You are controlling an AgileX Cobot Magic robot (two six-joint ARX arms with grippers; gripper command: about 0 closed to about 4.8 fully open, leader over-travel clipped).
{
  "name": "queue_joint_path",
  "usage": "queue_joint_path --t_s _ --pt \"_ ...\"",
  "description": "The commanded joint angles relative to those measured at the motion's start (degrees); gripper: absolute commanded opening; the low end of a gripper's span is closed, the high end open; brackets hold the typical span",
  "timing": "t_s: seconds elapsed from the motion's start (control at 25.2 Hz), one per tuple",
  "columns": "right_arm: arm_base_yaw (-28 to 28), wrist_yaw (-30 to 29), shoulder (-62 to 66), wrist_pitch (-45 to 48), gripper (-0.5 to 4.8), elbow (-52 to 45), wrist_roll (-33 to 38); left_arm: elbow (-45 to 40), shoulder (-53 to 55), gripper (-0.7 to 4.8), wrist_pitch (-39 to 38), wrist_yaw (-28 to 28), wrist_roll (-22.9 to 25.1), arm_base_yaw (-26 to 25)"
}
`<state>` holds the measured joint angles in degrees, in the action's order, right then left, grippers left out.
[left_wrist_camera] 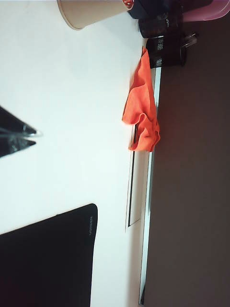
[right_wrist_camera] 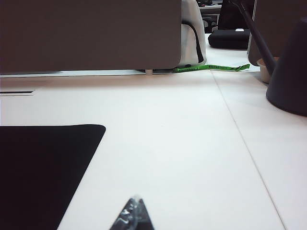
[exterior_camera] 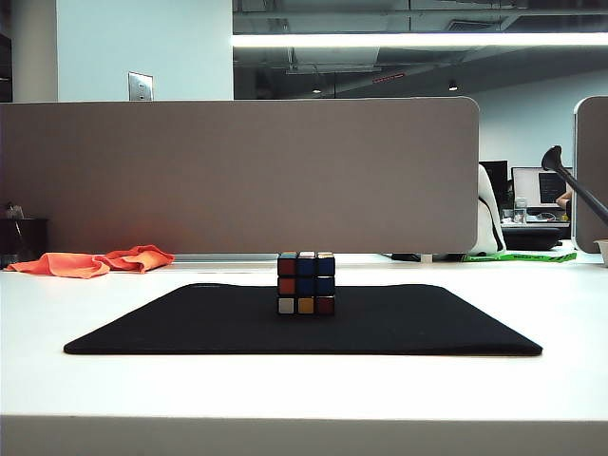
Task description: Pick up the cube on the right side of the mouse pad, then place it in the center of the mouse pad.
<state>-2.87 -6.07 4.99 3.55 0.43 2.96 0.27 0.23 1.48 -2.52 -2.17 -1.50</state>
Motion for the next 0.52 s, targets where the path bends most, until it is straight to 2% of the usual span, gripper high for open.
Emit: queue_joint_path --t_s 0.04,0.52 --pt "0.0 -0.1 0.0 0.5 -0.05 -0.1 0.1 0.2 0.1 -0.05 0.8 -0.1 1.9 0.0" --pt "0.0 -0.1 0.0 0.5 -0.05 -0.1 0.1 0.2 0.1 -0.05 0.7 -0.1 3.0 0.0"
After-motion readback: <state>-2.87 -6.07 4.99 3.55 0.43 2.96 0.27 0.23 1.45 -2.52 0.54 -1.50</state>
